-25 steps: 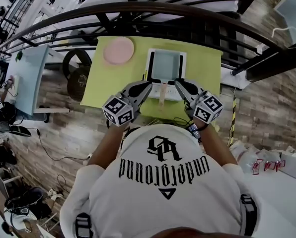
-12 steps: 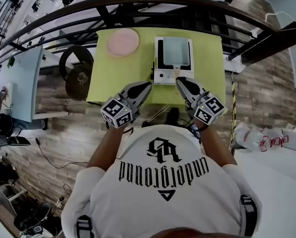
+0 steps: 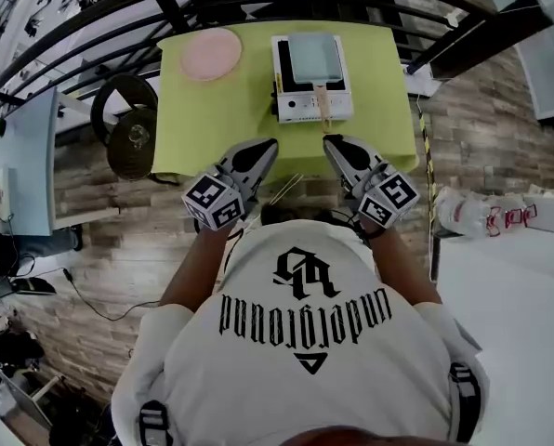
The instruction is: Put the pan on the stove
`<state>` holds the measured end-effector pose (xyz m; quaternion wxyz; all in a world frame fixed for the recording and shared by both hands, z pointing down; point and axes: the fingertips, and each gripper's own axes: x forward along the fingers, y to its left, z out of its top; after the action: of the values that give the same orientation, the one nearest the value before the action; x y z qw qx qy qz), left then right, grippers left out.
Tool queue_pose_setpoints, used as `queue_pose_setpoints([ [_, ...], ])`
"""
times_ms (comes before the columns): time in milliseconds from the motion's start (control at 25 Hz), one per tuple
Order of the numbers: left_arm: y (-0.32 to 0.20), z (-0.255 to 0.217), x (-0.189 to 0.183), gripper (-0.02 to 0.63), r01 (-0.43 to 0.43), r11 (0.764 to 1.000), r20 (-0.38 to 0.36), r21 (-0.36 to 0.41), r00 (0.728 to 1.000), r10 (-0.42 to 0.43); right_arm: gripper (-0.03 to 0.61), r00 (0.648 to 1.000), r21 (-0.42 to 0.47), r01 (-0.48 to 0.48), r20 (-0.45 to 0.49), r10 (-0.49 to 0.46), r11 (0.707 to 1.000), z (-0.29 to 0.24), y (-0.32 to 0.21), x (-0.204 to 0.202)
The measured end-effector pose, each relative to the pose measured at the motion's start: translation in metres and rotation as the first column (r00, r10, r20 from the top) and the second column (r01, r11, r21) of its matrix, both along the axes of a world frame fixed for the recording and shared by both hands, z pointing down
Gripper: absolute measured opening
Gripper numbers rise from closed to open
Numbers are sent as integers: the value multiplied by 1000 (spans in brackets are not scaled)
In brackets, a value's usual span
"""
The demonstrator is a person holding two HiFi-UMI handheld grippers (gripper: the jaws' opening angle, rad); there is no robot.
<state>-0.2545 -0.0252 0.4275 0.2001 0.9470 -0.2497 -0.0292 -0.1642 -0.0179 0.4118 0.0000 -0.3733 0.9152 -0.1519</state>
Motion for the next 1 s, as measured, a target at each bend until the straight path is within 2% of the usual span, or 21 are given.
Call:
queue_pose_setpoints([
  [240,27,-30,31,3,51,994,43,97,998,-56,-2,1000,67,5,-16,-4,998,-18,29,34],
  [360,52,-44,56,3,90,986,44,138,994,-96,-2,1000,87,22,-19,-20,996,-20,52,59],
  [480,82,-48,88,3,80,982,59,172,994,-92,-2,999,100,34,-22,-32,994,-20,79,84],
  [800,164,-49,149,3,138,974,74,177,985,-153,-2,998,107,52,-52,-46,993,-13,163,152],
  [1000,198,-50,161,3,158,970,82,187,981,-175,-2,996,101,64,-63,-58,993,-10,199,171],
])
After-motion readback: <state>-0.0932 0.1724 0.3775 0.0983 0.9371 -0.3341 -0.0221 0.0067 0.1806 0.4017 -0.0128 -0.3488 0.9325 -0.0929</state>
